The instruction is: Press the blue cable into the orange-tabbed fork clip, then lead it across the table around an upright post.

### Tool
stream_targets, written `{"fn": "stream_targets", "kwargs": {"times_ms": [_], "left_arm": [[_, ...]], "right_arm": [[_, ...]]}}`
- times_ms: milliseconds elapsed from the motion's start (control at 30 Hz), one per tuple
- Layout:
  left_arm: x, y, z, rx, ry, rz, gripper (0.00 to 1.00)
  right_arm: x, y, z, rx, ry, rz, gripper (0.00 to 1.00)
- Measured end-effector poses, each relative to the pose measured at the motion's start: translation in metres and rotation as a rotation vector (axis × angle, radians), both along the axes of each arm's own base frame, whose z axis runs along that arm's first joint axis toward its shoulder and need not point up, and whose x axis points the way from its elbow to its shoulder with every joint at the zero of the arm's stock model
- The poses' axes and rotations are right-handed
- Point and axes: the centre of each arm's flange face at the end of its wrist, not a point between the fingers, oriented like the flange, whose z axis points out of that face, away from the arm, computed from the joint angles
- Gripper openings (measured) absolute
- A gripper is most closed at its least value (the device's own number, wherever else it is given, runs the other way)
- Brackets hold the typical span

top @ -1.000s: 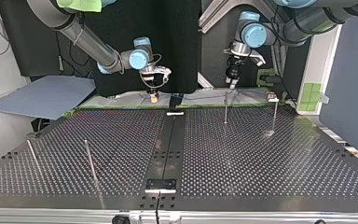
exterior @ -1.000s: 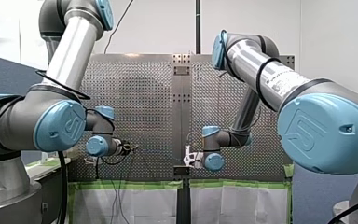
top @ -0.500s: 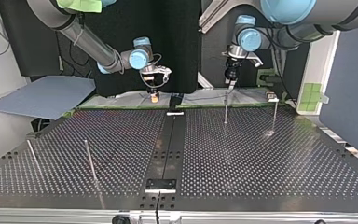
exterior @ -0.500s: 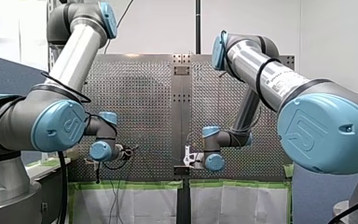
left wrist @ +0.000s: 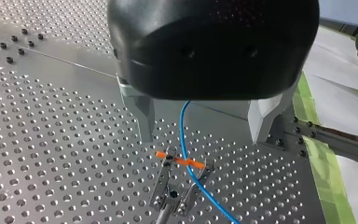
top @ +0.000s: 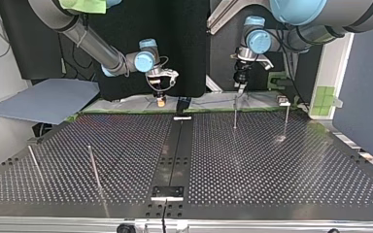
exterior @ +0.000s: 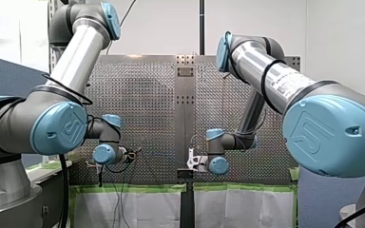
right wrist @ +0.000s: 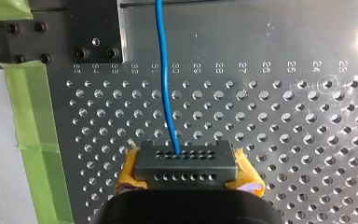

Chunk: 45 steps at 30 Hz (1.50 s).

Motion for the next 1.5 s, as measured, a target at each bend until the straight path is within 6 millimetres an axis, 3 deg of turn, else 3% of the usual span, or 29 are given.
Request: {"fn": "stream_targets", "kwargs": {"times_ms": [1033,1500], "left_arm": [[-0.002,-0.001,-0.001,0.011,0.007,0.01,0.99],[0.011,-0.028,0.008,0.034,-0.012,-0.054,0.99]], "right_arm": [[0.001,0.001,-0.003,0.005,0.0,0.011,0.0],[0.002,0.002,-0.003,0.008,0.001,0.014,0.0]]}}
